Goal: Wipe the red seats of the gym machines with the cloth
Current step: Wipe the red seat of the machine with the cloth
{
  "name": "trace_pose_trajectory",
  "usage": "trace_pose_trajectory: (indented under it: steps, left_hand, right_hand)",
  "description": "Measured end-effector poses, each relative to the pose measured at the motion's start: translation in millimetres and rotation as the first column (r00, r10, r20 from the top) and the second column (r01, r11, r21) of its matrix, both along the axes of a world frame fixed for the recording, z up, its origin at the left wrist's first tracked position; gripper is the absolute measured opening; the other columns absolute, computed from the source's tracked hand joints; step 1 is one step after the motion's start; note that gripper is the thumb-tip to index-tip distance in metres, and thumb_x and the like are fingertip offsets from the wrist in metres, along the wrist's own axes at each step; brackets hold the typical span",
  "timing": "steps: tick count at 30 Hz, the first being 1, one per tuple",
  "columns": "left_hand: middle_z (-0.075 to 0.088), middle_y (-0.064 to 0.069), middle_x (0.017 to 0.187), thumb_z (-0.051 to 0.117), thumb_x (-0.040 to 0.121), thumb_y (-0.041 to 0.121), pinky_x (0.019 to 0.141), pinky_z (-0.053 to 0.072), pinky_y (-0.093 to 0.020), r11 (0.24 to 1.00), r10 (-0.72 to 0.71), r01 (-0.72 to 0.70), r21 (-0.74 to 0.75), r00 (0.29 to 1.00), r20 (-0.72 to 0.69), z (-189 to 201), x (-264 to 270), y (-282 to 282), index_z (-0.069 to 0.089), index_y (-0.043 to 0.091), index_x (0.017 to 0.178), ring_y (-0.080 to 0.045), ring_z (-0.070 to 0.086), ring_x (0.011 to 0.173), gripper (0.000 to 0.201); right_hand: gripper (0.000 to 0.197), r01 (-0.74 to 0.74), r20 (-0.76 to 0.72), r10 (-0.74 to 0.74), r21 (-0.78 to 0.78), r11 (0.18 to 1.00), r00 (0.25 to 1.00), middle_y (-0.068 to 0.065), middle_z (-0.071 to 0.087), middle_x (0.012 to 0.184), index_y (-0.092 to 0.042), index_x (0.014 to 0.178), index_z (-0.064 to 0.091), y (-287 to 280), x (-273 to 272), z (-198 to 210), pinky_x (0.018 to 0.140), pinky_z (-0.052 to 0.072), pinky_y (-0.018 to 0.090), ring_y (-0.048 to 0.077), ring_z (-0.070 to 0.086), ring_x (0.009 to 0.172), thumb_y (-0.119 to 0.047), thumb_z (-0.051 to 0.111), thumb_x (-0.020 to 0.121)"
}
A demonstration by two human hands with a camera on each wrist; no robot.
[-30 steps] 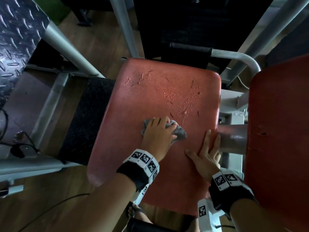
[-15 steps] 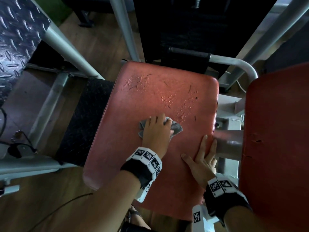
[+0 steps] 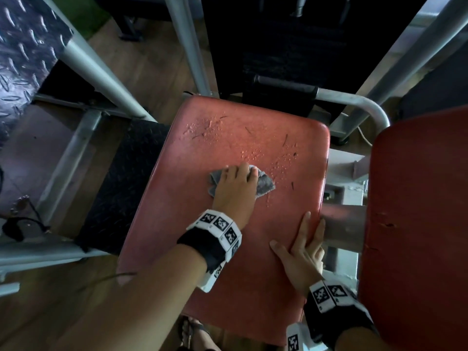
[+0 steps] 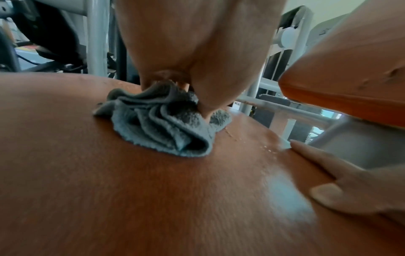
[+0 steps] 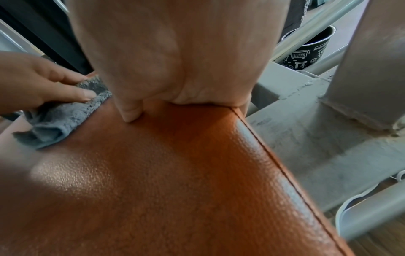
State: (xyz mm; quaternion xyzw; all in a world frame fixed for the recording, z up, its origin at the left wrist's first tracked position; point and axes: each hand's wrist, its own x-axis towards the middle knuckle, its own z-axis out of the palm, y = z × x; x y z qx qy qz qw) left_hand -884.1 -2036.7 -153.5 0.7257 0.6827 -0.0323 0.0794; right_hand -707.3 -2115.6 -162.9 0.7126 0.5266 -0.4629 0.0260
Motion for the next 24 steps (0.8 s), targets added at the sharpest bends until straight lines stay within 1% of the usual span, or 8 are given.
trace_pose_trajectory:
  steps: [5,8,10,13,15,17,21,24]
  left_hand:
    - [0.042,-0.006,0.134,0.053,0.097,0.031,0.106,0.036,-0.042,0.996,0.071,-0.076,0.055,0.993,0.098,-6.6,-3.1,28.5,0.042,0.014,0.142,-0.028,0.043,0.118,0.049]
    - [0.045,-0.006,0.127,0.052,0.097,0.033,0.100,0.038,-0.040,0.988,0.097,-0.107,0.109,0.991,0.094,-9.5,-3.6,41.4,0.044,0.013,0.141,-0.027,0.046,0.111,0.049]
    - [0.046,-0.006,0.122,0.051,0.097,0.034,0.097,0.038,-0.039,0.982,0.128,-0.140,0.125,0.986,0.104,-9.4,-2.6,51.7,0.046,0.013,0.140,-0.027,0.047,0.107,0.048]
    - [0.046,-0.005,0.121,0.052,0.097,0.033,0.098,0.035,-0.040,0.975,0.171,-0.190,0.120,0.974,0.149,-10.0,1.4,58.5,0.047,0.014,0.138,-0.027,0.045,0.106,0.046]
    - [0.045,-0.004,0.123,0.049,0.098,0.031,0.100,0.035,-0.040,0.980,0.138,-0.158,0.122,0.978,0.159,-12.7,4.2,54.0,0.047,0.015,0.139,-0.027,0.044,0.109,0.045]
    - [0.044,-0.004,0.128,0.047,0.099,0.030,0.103,0.036,-0.040,0.989,0.060,-0.082,0.126,0.984,0.170,-15.8,8.2,44.0,0.045,0.015,0.141,-0.026,0.043,0.113,0.045]
    - [0.043,-0.002,0.130,0.046,0.099,0.028,0.106,0.035,-0.039,0.989,-0.091,0.061,0.138,0.972,0.216,-20.3,15.9,16.7,0.043,0.015,0.143,-0.025,0.039,0.117,0.046]
    - [0.040,0.001,0.131,0.047,0.098,0.027,0.114,0.028,-0.043,0.977,-0.186,0.158,0.142,0.959,0.214,-24.1,17.8,-1.9,0.042,0.016,0.145,-0.025,0.037,0.121,0.049]
  right_hand:
    - [0.103,-0.011,0.004,0.011,0.002,1.000,1.000,-0.010,-0.044,0.147,-0.053,0.130,-0.039,-0.9,1.2,0.8,0.110,0.026,0.053,0.040,0.016,0.138,-0.064,0.053,0.084]
    - [0.102,-0.029,0.016,0.029,0.004,1.000,0.999,-0.010,-0.044,0.146,-0.053,0.130,-0.040,-1.4,1.8,-0.1,0.110,0.026,0.054,0.038,0.016,0.139,-0.066,0.050,0.084]
    - [0.102,-0.030,0.003,0.030,0.000,1.000,1.000,-0.011,-0.045,0.145,-0.054,0.129,-0.040,-1.2,2.0,-0.4,0.110,0.025,0.054,0.038,0.014,0.139,-0.067,0.050,0.084]
    - [0.101,-0.023,-0.016,0.023,0.003,1.000,1.000,-0.011,-0.045,0.146,-0.055,0.128,-0.040,-2.1,2.6,0.3,0.110,0.024,0.055,0.038,0.012,0.140,-0.065,0.051,0.085]
    - [0.101,-0.019,-0.011,0.019,0.009,1.000,1.000,-0.010,-0.044,0.147,-0.053,0.130,-0.038,-2.2,1.7,0.4,0.109,0.025,0.054,0.037,0.013,0.140,-0.065,0.051,0.085]
    - [0.101,-0.014,0.000,0.014,0.012,1.000,1.000,-0.009,-0.042,0.148,-0.052,0.131,-0.038,-2.3,0.9,0.3,0.109,0.026,0.054,0.038,0.014,0.140,-0.065,0.051,0.085]
    - [0.102,-0.007,-0.013,0.008,0.005,1.000,1.000,-0.011,-0.045,0.146,-0.055,0.125,-0.041,-1.5,0.7,1.1,0.110,0.025,0.056,0.038,0.013,0.140,-0.064,0.052,0.084]
    - [0.103,-0.008,-0.003,0.008,0.010,1.000,1.000,-0.011,-0.045,0.146,-0.056,0.124,-0.041,-1.7,0.2,1.4,0.109,0.026,0.054,0.038,0.015,0.140,-0.064,0.053,0.084]
